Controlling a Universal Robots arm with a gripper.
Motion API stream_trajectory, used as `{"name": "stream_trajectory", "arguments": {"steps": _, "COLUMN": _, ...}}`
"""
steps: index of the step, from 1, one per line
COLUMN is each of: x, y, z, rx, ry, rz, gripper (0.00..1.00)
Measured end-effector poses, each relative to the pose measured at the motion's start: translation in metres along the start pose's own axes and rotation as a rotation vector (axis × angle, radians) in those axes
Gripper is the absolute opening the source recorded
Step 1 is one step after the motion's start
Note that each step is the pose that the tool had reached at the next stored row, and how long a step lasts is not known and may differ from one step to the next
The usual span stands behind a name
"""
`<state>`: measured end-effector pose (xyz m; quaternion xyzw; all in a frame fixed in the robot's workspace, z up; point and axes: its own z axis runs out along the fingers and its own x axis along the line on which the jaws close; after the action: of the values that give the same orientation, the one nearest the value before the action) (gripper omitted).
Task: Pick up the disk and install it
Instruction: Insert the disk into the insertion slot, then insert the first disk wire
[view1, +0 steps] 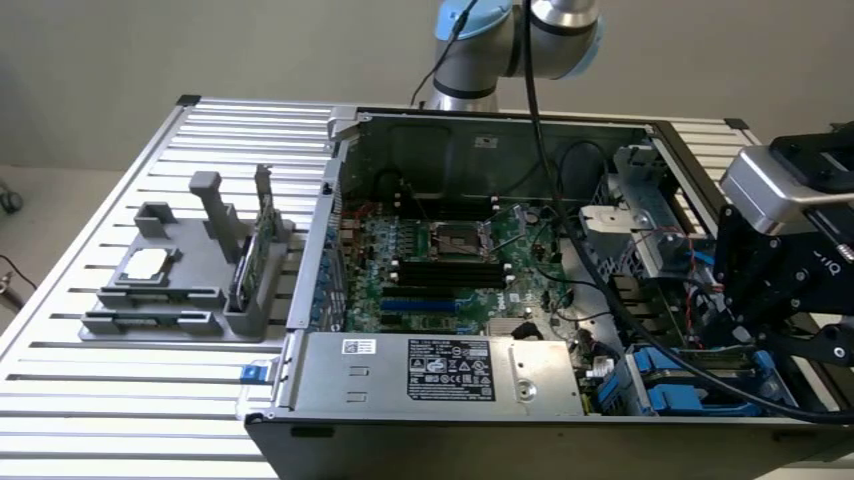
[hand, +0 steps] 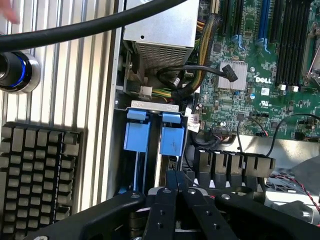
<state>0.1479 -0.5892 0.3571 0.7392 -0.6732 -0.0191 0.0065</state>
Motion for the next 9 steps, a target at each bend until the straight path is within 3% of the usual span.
{"name": "stream_trajectory", "arguments": {"steps": 9, "x": 0.0, "y": 0.0, "z": -0.0001, "rx": 0.0, "ry": 0.0, "rz": 0.0, "gripper": 0.11}}
